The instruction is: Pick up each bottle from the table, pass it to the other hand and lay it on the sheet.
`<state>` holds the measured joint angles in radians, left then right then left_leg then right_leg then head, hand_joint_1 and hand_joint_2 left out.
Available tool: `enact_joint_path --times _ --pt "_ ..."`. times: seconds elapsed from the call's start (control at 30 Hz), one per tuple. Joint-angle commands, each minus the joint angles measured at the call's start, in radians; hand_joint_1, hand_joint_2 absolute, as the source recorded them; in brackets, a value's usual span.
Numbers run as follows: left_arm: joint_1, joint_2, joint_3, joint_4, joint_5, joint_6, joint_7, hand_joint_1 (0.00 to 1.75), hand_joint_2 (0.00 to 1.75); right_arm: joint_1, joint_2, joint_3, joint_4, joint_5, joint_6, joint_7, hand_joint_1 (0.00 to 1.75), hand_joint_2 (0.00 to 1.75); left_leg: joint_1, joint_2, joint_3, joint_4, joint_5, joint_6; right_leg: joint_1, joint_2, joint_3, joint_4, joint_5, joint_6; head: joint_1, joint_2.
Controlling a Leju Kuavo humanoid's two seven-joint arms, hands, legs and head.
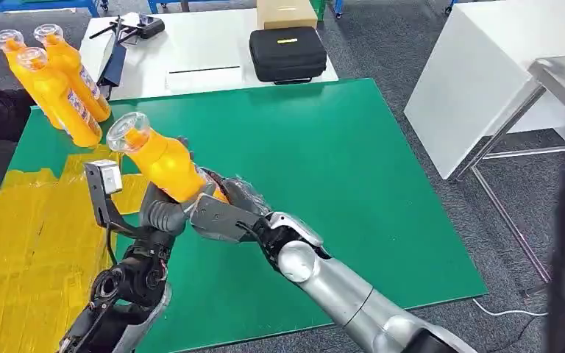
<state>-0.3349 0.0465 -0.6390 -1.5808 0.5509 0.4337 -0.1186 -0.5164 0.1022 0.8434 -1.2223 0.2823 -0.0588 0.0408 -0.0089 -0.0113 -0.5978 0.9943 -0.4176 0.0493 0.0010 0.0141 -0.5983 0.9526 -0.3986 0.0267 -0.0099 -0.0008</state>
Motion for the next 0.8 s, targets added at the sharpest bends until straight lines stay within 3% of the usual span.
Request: enact_joint_path --times 0.03,0.1,0.13,0.17,0.2,0.8 --pt "-0.067 -0.012 0.016 0.043 0.003 0.011 0.004 0.00 1.75 -0.016 0.008 0.174 0.034 0.017 0.055 -0.027 1.75 1.75 0.001 0.000 0.001 0.000 -0.001 -0.002 0.001 -0.001 0.001 0.000 -0.001 0.000 0.000 0.000" --pt "-0.068 -0.012 0.015 0.041 0.005 0.016 0.000 0.00 1.75 -0.022 0.012 0.195 0.044 0.017 0.057 -0.028 1.75 1.75 0.001 0.001 0.002 0.001 -0.001 -0.003 0.001 -0.001 0.003 0.001 -0.001 -0.001 0.000 0.000" --pt "-0.067 -0.010 0.014 0.042 0.007 0.021 -0.003 0.09 1.75 -0.025 0.011 0.208 0.051 0.016 0.058 -0.028 1.75 1.75 0.001 0.001 0.002 0.000 -0.001 -0.002 0.001 0.000 0.002 0.000 -0.001 -0.001 0.000 0.000" --pt "-0.064 -0.010 0.016 0.042 0.011 0.024 -0.008 1.52 1.75 -0.028 0.011 0.217 0.058 0.016 0.059 -0.028 1.75 1.75 0.001 0.001 0.003 0.001 -0.002 -0.004 0.001 -0.001 0.003 0.001 -0.002 -0.001 0.000 0.000" --pt "-0.064 -0.009 0.015 0.042 0.011 0.024 -0.010 1.75 1.75 -0.028 0.011 0.219 0.060 0.015 0.059 -0.029 1.75 1.75 0.001 0.000 0.003 0.000 -0.002 -0.003 0.001 -0.001 0.003 0.000 -0.002 -0.001 0.000 0.000" --pt "-0.056 0.002 0.019 0.033 0.025 0.036 -0.038 1.75 1.75 -0.034 0.005 0.230 0.073 0.008 0.045 -0.034 1.75 1.75 0.001 -0.001 0.003 0.000 -0.001 -0.003 0.001 -0.002 0.003 0.001 -0.002 -0.001 0.000 0.000"
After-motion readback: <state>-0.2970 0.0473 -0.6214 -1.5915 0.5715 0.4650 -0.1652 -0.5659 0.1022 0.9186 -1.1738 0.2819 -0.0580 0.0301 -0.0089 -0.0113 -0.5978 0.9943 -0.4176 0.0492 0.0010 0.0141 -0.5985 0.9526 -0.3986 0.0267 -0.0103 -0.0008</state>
